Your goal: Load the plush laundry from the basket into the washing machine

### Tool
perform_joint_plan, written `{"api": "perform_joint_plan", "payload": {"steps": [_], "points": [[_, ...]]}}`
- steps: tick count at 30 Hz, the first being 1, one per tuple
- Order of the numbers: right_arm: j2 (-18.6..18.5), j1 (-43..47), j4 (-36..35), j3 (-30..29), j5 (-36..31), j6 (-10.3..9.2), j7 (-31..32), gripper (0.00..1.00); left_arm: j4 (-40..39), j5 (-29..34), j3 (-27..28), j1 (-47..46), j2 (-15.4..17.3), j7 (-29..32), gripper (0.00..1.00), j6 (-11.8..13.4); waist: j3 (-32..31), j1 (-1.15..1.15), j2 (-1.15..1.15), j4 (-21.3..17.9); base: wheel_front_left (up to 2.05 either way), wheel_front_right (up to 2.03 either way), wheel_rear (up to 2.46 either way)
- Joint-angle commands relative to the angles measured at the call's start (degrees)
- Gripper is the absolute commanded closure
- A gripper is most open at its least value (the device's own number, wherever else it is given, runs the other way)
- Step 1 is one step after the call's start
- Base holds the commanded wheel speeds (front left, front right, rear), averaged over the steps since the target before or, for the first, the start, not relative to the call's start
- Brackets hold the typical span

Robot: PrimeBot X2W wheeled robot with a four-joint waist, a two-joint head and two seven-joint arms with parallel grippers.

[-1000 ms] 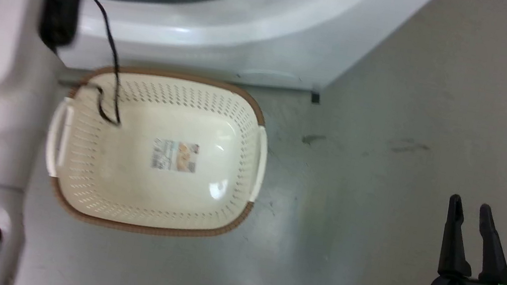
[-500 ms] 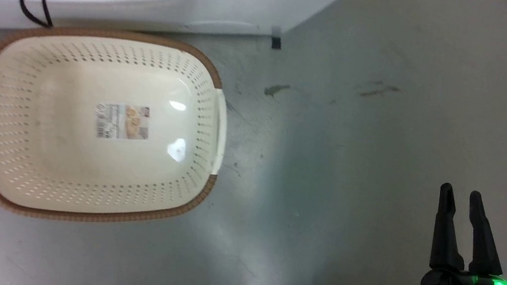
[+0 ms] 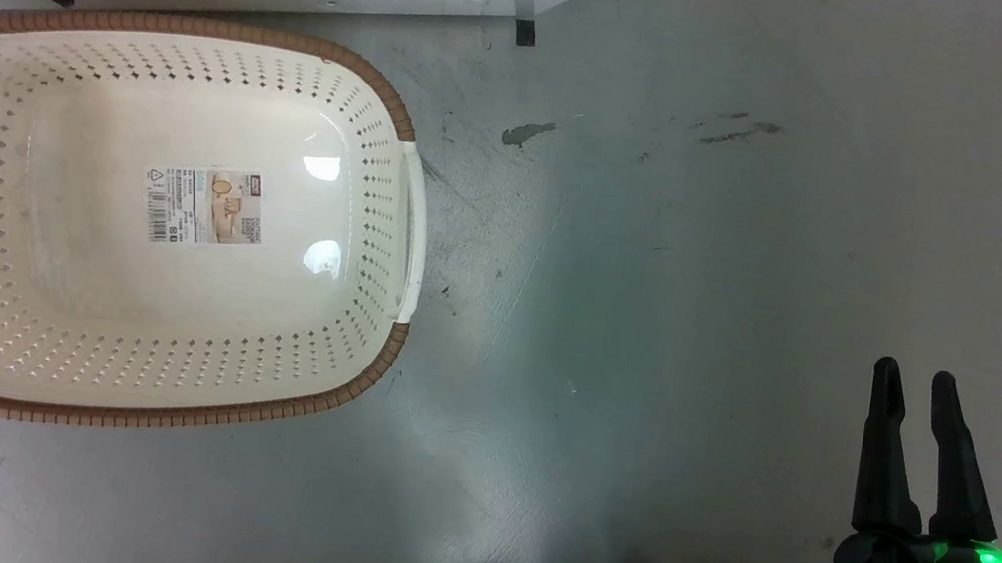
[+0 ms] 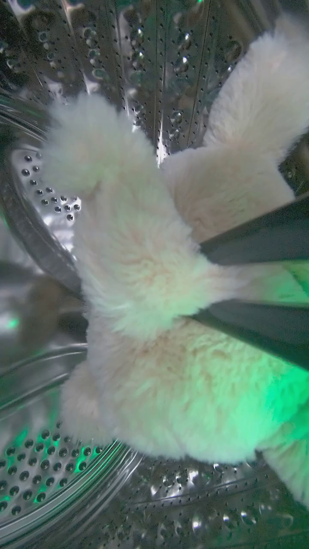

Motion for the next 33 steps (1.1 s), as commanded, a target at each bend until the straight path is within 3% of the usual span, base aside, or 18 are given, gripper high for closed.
{"api": "perform_joint_plan", "payload": {"steps": [1, 3, 18, 33], "points": [[-0.03, 0.24, -0.31, -0.04, 0.22, -0.04, -0.25, 0.0, -0.12, -0.11, -0.17, -1.54, 0.17, -0.17, 0.79, -0.2, 0.13, 0.0, 0.0, 0.13, 0.0, 0.0, 0.0], [-0.03, 0.12, -0.39, -0.14, 0.13, -0.04, -0.25, 0.0, 0.41, -0.56, -0.08, -1.74, -0.11, 0.14, 0.0, 0.19, 0.33, 0.0, 0.0, 0.47, 0.0, 0.0, 0.0], [-0.03, -2.35, 1.23, -3.57, -2.77, -0.04, -0.25, 0.0, 1.79, -3.41, -2.53, 1.56, -6.03, -3.64, 0.0, -1.87, -5.31, 0.0, 0.0, 6.31, 0.0, 0.0, 0.0], [-0.03, -0.79, 5.06, -6.0, -7.62, -0.04, -0.25, 0.0, 2.92, -8.13, -2.29, 18.65, -12.53, -8.47, 0.0, -2.93, -20.22, 0.0, 0.0, 12.43, 0.0, 0.0, 0.0]]}}
